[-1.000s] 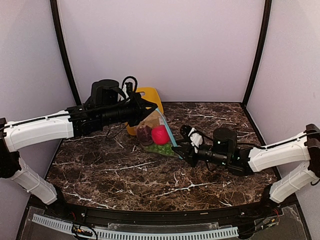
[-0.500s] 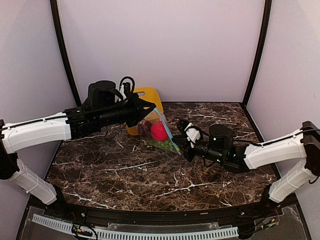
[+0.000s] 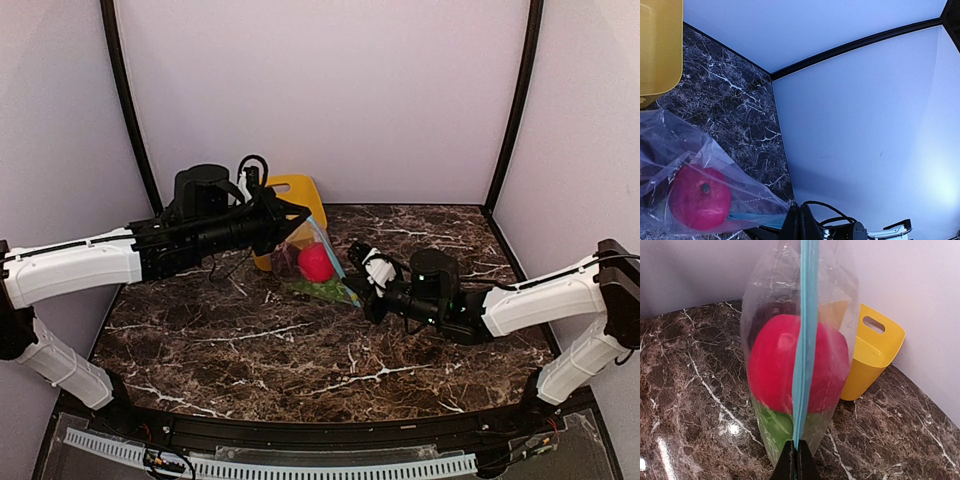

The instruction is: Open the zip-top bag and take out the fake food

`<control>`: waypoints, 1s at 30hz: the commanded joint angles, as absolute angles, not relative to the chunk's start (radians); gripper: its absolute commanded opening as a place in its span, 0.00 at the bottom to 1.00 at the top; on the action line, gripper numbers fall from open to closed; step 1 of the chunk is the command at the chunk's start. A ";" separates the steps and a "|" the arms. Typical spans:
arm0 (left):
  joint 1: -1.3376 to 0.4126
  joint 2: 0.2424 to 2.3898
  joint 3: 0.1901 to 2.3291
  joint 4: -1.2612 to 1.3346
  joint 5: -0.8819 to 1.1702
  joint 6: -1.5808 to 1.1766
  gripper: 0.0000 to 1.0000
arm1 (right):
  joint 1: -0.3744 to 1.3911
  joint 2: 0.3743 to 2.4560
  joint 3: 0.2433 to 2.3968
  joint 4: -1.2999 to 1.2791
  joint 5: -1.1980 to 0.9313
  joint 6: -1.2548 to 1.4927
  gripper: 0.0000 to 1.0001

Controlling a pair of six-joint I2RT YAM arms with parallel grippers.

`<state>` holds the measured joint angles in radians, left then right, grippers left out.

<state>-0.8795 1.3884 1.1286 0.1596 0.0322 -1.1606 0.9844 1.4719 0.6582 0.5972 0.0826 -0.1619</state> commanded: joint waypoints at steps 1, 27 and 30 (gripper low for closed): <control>-0.882 1.328 1.098 0.213 0.032 -1.157 0.01 | 0.992 1.458 0.670 0.598 0.055 -0.175 0.00; -0.875 0.925 0.801 0.144 0.007 -0.040 0.85 | 0.988 1.367 0.949 -0.106 -0.163 -0.092 0.00; -0.876 0.932 0.834 0.033 0.125 0.113 0.84 | 0.986 1.369 1.002 -0.192 -0.188 -0.096 0.00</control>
